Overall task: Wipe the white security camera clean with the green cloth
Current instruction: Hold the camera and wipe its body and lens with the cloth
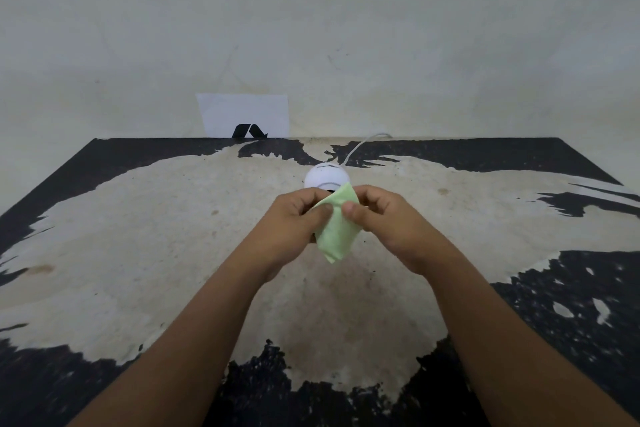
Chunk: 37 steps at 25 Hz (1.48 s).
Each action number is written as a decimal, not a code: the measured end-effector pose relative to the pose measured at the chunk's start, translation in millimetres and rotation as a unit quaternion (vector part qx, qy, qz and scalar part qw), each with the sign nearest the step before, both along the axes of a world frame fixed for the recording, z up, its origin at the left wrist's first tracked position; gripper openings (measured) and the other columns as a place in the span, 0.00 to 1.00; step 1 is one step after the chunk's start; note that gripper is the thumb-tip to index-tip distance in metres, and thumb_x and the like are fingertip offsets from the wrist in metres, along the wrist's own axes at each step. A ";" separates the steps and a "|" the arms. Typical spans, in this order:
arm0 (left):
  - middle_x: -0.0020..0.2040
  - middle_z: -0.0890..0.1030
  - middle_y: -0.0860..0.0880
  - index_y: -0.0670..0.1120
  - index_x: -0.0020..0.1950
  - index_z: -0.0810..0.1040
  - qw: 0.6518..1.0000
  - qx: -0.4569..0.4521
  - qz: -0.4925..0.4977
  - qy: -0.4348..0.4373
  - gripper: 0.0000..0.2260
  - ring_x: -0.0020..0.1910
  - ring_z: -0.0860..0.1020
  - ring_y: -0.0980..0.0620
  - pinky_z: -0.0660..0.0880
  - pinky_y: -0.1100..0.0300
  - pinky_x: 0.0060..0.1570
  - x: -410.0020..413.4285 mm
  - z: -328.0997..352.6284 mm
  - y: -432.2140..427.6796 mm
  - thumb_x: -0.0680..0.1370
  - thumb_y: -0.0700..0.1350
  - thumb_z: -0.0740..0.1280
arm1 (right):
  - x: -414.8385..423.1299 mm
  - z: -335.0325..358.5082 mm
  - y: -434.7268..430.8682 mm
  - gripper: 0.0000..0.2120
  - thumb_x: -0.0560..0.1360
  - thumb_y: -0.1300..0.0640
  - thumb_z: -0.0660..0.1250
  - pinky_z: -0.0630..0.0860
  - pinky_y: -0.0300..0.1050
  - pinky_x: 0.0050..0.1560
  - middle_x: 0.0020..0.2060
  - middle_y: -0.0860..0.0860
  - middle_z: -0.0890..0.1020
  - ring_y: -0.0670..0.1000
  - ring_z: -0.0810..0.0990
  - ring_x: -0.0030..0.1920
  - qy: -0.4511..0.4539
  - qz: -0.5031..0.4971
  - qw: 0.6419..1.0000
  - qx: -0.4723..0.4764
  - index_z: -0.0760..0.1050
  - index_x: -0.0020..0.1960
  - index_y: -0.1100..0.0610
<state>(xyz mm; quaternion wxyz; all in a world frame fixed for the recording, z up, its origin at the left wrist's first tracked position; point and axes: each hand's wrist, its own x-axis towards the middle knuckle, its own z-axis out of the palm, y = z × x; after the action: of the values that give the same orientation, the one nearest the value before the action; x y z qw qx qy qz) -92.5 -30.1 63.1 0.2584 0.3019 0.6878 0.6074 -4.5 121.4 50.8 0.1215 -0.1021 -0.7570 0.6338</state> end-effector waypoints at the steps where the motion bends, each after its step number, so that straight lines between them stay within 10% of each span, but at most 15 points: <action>1: 0.46 0.84 0.42 0.46 0.47 0.82 1.000 0.000 -0.003 0.019 0.09 0.44 0.81 0.49 0.79 0.50 0.48 -0.7 2.8 2.3 0.78 0.38 0.62 | 0.2 -2.4 1.3 0.08 0.74 0.55 0.69 0.78 0.41 0.51 0.48 0.54 0.85 0.47 0.82 0.47 -0.007 0.007 1.000 -0.005 0.79 0.53 0.54; 6: 0.46 0.79 0.50 0.51 0.55 0.76 0.989 -0.017 0.112 0.100 0.08 0.41 0.77 0.52 0.79 0.49 0.48 -21.4 -4.6 6.1 0.77 0.44 0.65 | -5.2 -2.8 19.5 0.03 0.76 0.56 0.67 0.79 0.51 0.47 0.43 0.52 0.84 0.52 0.82 0.43 0.020 -0.158 0.987 -0.008 0.79 0.48 0.54; 11: 0.64 0.70 0.54 0.54 0.70 0.61 0.980 -0.111 0.107 0.129 0.35 0.59 0.71 0.51 0.71 0.53 0.58 -39.1 -44.7 14.7 0.68 0.53 0.74 | -37.1 8.6 35.0 0.06 0.79 0.54 0.59 0.79 0.53 0.52 0.46 0.50 0.81 0.52 0.80 0.47 0.054 -0.299 0.950 0.075 0.74 0.52 0.51; 15: 0.67 0.71 0.51 0.55 0.71 0.59 0.973 -0.146 0.093 0.155 0.43 0.65 0.69 0.47 0.69 0.49 0.63 -47.3 -64.5 27.9 0.61 0.57 0.76 | -51.4 8.9 6.3 0.14 0.80 0.57 0.55 0.70 0.33 0.40 0.45 0.50 0.82 0.44 0.78 0.41 0.045 -0.209 0.951 0.221 0.75 0.61 0.52; 19: 0.65 0.74 0.44 0.50 0.71 0.58 0.951 -0.221 0.099 0.192 0.38 0.62 0.73 0.41 0.72 0.45 0.60 -46.1 -71.4 40.2 0.68 0.55 0.72 | -60.2 -0.4 -15.5 0.19 0.77 0.60 0.57 0.56 0.37 0.70 0.69 0.52 0.74 0.52 0.67 0.71 0.062 -0.069 0.921 0.379 0.74 0.66 0.55; 22: 0.62 0.77 0.45 0.50 0.67 0.65 0.919 -0.267 0.084 0.278 0.26 0.59 0.74 0.41 0.69 0.47 0.61 -49.7 -72.7 43.5 0.72 0.58 0.64 | -76.0 4.0 -11.6 0.17 0.77 0.51 0.62 0.52 0.43 0.72 0.70 0.51 0.72 0.54 0.63 0.72 0.018 -0.014 0.868 0.495 0.76 0.63 0.53; 32: 0.64 0.75 0.49 0.52 0.71 0.60 0.927 -0.252 0.118 0.253 0.35 0.61 0.68 0.45 0.65 0.52 0.54 -47.5 -67.7 37.5 0.69 0.58 0.70 | -77.6 -9.5 -6.3 0.29 0.75 0.37 0.56 0.70 0.50 0.61 0.65 0.54 0.73 0.56 0.73 0.64 -0.080 -0.136 0.974 0.163 0.62 0.70 0.53; 37: 0.50 0.72 0.54 0.52 0.65 0.65 0.916 -0.269 0.119 0.274 0.19 0.54 0.67 0.46 0.63 0.52 0.53 -44.9 -59.5 38.9 0.75 0.54 0.62 | -62.1 -19.1 -27.3 0.34 0.75 0.40 0.60 0.57 0.46 0.73 0.76 0.51 0.57 0.52 0.55 0.75 -0.006 -0.109 0.938 0.328 0.55 0.75 0.53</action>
<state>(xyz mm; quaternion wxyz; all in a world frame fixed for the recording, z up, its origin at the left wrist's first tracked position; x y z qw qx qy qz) -137.4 8.8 3.6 0.0574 0.2917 0.8998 0.3193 -66.5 94.1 31.7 0.2124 -0.1424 -0.9079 0.3322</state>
